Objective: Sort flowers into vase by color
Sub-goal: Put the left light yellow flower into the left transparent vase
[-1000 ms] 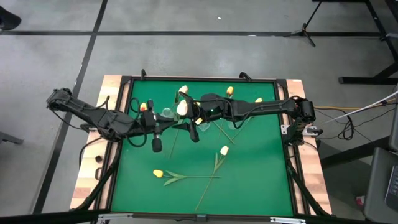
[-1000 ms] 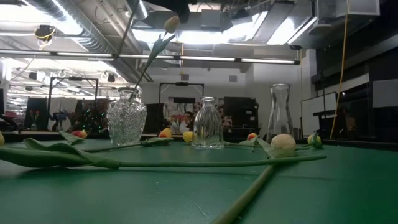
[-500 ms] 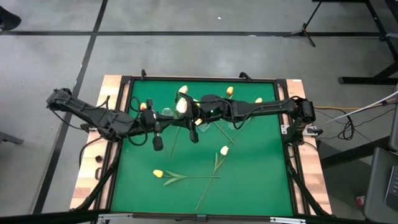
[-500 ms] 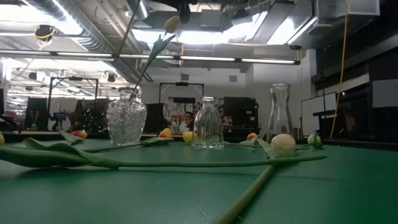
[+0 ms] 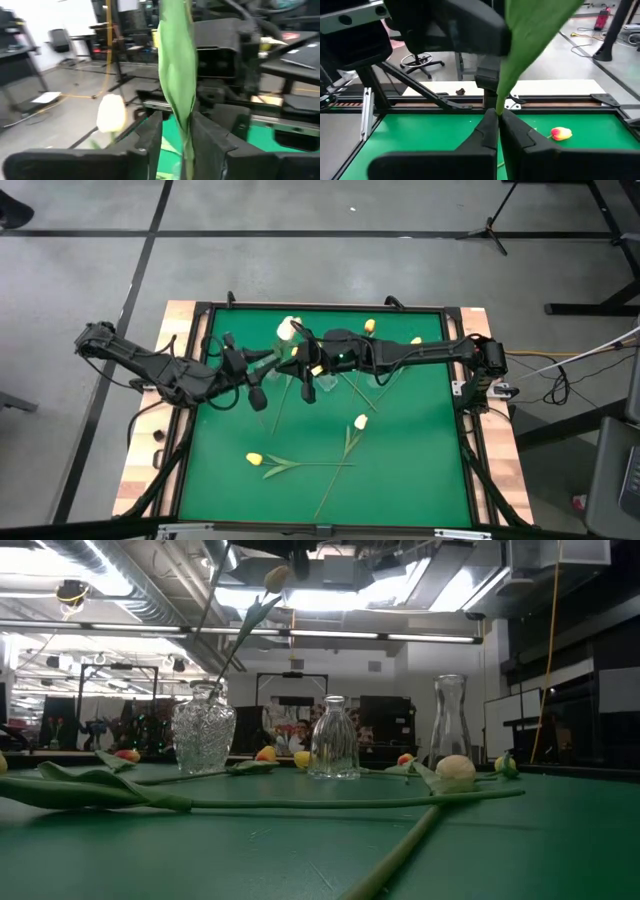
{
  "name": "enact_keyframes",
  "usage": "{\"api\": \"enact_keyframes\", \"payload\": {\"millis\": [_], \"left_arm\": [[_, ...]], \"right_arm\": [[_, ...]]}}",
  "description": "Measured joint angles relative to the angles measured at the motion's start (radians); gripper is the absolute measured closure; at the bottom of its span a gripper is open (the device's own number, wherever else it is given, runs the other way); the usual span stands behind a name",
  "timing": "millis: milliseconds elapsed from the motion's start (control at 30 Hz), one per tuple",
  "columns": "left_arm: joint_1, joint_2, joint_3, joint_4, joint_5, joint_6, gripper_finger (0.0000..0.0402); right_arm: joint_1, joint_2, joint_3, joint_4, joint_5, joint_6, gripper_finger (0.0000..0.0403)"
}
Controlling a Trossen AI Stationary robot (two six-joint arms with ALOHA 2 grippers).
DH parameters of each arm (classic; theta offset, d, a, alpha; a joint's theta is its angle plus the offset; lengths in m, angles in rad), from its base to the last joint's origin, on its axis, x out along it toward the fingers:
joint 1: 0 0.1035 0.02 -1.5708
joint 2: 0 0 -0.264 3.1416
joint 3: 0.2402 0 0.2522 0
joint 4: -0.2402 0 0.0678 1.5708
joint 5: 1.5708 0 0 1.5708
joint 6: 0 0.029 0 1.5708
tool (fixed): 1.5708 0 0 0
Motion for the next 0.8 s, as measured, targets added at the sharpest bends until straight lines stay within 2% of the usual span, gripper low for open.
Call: {"api": "enact_keyframes", "payload": {"millis": [200,367,567,800], "left_arm": [[-0.046,-0.043,-0.002,-0.005,-0.229,0.022,0.0288],[-0.111,-0.109,-0.002,-0.015,-0.369,0.07,0.0288],[-0.17,-0.179,-0.002,-0.048,-0.402,0.03,0.0288],[-0.193,-0.185,-0.001,-0.081,-0.401,0.034,0.0288]], "right_arm": [[0.001,0.0,0.0,0.003,0.131,0.047,0.0399],[0.001,0.009,0.001,0.038,0.237,0.067,0.0399],[-0.007,0.068,0.002,0.173,0.308,0.062,0.04],[-0.043,0.13,0.002,0.247,0.347,0.05,0.0401]]}}
